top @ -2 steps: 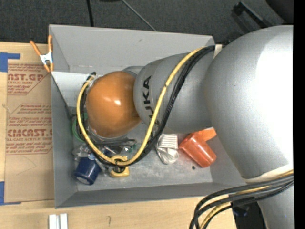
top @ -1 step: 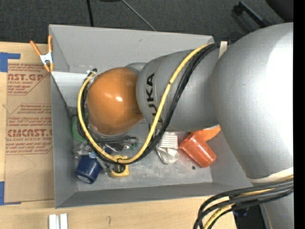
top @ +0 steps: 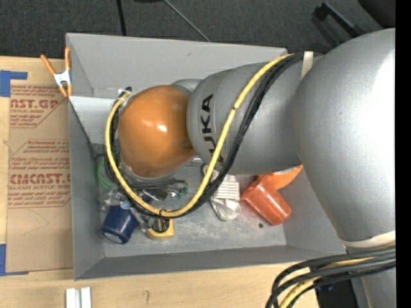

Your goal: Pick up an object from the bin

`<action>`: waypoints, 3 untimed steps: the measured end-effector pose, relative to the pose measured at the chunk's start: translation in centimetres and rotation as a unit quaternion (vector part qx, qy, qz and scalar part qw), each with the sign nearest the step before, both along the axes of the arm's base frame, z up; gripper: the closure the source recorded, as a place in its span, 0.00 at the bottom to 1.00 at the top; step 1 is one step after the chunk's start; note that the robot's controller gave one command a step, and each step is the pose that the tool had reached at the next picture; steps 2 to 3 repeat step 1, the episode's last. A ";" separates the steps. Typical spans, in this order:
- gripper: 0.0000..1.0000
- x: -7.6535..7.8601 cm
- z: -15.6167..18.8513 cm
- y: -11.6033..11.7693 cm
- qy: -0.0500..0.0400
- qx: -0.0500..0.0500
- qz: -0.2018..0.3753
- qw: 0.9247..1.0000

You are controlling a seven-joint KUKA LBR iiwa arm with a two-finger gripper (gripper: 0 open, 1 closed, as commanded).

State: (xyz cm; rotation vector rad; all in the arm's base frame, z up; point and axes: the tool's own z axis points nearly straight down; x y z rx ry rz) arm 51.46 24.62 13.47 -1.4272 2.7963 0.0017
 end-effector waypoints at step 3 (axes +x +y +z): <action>1.00 0.0 1.0 0.0 0.000 0.000 0.000 1.000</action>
Offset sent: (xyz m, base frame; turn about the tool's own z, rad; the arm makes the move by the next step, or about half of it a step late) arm -0.0001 0.0001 0.0493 0.0000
